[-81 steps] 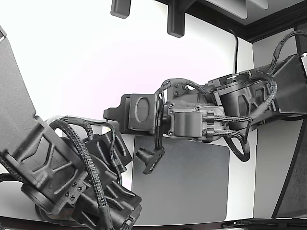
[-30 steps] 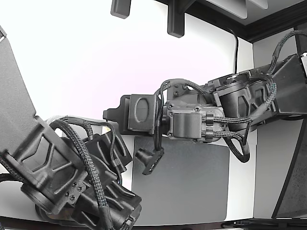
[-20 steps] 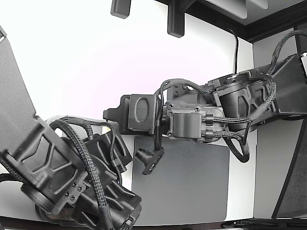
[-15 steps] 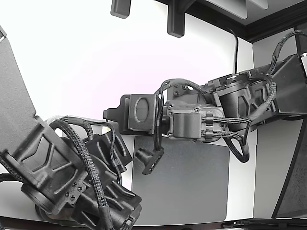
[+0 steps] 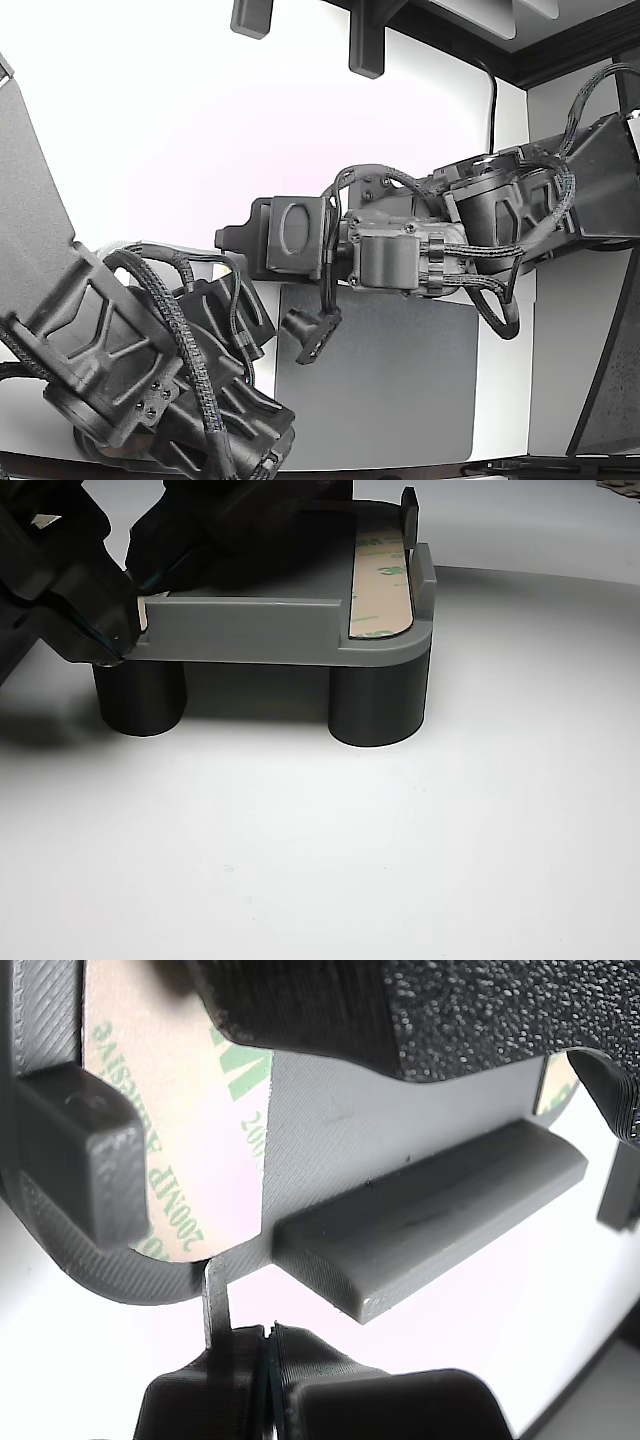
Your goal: Peel off protective film from adhesive tape.
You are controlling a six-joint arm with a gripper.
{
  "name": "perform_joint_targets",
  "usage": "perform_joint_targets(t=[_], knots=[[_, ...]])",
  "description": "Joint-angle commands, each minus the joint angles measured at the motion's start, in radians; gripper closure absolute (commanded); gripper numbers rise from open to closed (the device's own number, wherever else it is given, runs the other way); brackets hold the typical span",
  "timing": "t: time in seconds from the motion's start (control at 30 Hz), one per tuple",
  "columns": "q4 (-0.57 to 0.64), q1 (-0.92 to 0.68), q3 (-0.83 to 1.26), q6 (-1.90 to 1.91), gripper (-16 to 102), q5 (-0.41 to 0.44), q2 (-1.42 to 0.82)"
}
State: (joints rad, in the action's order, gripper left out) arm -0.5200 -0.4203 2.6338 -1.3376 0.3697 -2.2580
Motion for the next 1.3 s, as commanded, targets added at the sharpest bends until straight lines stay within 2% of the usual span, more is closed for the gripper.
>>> perform_joint_targets(t=[0.0,1.27], knots=[[0.006,0.005,-0.026,0.002,97,0.000,-0.017],[-0.008,-0.012,-0.040,0.011,97,0.012,-0.029]])
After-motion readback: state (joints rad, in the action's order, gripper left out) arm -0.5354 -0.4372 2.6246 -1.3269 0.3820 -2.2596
